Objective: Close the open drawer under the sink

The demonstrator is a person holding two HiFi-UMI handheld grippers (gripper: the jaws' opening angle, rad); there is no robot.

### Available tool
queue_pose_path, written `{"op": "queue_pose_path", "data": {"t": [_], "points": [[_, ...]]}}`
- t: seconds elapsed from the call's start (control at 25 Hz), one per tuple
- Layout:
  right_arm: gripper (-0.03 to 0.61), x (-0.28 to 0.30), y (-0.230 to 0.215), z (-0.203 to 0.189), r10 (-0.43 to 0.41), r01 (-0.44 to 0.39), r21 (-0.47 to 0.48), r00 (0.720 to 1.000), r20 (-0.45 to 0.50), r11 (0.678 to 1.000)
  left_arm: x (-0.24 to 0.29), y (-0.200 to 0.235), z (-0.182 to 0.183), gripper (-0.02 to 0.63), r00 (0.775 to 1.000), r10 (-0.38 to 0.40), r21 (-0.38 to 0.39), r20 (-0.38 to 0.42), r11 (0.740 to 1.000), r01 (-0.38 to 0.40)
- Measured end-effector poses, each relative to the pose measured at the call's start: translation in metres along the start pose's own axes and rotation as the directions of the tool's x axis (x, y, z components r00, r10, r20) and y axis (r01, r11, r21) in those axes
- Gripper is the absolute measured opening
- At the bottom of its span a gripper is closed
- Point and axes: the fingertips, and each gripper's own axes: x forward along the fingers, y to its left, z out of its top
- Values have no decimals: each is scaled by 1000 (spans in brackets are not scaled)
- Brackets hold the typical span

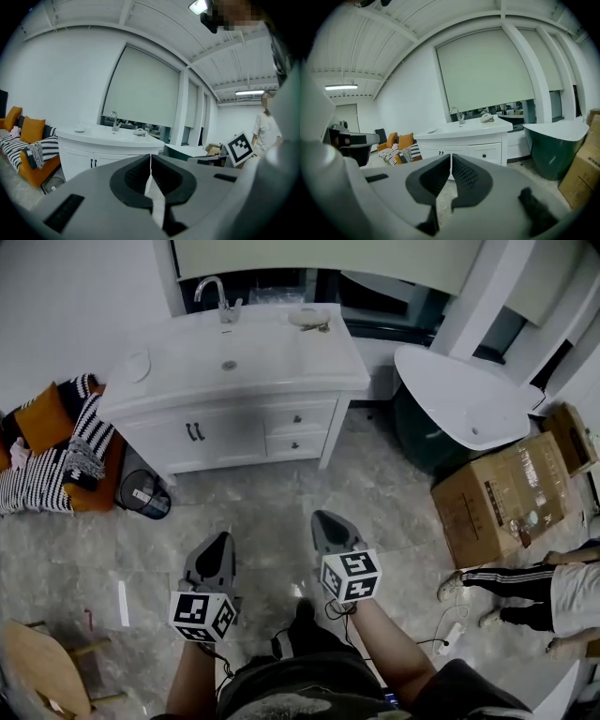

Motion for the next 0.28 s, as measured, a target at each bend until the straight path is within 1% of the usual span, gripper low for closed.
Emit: {"op": "queue_pose_path", "data": {"t": [0.28], "points": [[31, -49, 92, -9, -19, 21, -49, 999, 46, 999, -103, 22, -18, 17, 999, -32, 4, 2, 999, 32]]}}
